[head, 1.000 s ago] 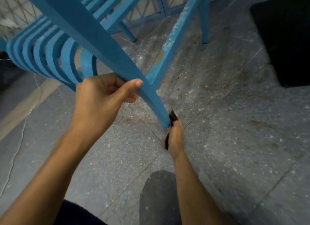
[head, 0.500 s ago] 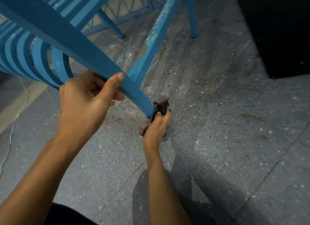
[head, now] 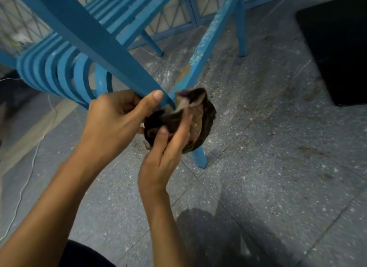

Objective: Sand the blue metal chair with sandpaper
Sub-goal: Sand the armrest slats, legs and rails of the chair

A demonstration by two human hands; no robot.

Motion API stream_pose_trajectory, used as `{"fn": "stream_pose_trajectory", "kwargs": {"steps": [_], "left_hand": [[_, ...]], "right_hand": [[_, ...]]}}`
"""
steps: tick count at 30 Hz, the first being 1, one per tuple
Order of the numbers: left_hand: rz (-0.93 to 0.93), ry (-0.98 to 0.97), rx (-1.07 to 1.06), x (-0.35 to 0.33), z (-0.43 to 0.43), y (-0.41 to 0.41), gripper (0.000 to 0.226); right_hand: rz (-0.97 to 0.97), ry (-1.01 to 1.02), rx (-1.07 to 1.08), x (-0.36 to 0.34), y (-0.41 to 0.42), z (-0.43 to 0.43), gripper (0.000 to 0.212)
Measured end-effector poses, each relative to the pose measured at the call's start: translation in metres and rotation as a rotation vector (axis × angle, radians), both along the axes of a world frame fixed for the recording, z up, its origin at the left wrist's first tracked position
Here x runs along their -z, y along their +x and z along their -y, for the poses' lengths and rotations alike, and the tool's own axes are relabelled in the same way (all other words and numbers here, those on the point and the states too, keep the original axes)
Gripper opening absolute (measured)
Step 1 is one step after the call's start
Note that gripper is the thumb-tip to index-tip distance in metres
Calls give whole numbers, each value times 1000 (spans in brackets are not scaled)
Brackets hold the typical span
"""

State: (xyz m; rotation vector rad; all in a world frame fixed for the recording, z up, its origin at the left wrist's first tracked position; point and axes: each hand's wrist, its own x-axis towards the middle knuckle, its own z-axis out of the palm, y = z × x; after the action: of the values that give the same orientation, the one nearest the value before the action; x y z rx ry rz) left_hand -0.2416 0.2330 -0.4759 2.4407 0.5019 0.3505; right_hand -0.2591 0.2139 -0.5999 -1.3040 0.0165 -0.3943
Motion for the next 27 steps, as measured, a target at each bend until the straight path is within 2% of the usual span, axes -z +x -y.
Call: {"fn": "stream_pose_trajectory", "kwargs": {"steps": [3, 7, 10, 14, 19, 27], "left_hand": [[81, 88, 7, -12, 9, -6, 45], [245, 314, -79, -19, 16, -6, 45], [338, 348, -98, -27, 20, -2, 47], [520, 218, -90, -34, 25, 2, 40], [546, 175, -88, -36, 24, 4, 37], [487, 53, -124, -41, -9, -24, 33]], "right_hand": [[-137, -142, -76, 39, 0, 2, 55], [-404, -336, -84, 119, 10, 11, 59], [-557, -377, -258, 129, 15, 23, 65], [-425, -306, -291, 98, 23, 31, 57], [-262, -243, -344, 62, 33, 38, 56], [-233, -499, -512, 41, 12, 31, 57]]}}
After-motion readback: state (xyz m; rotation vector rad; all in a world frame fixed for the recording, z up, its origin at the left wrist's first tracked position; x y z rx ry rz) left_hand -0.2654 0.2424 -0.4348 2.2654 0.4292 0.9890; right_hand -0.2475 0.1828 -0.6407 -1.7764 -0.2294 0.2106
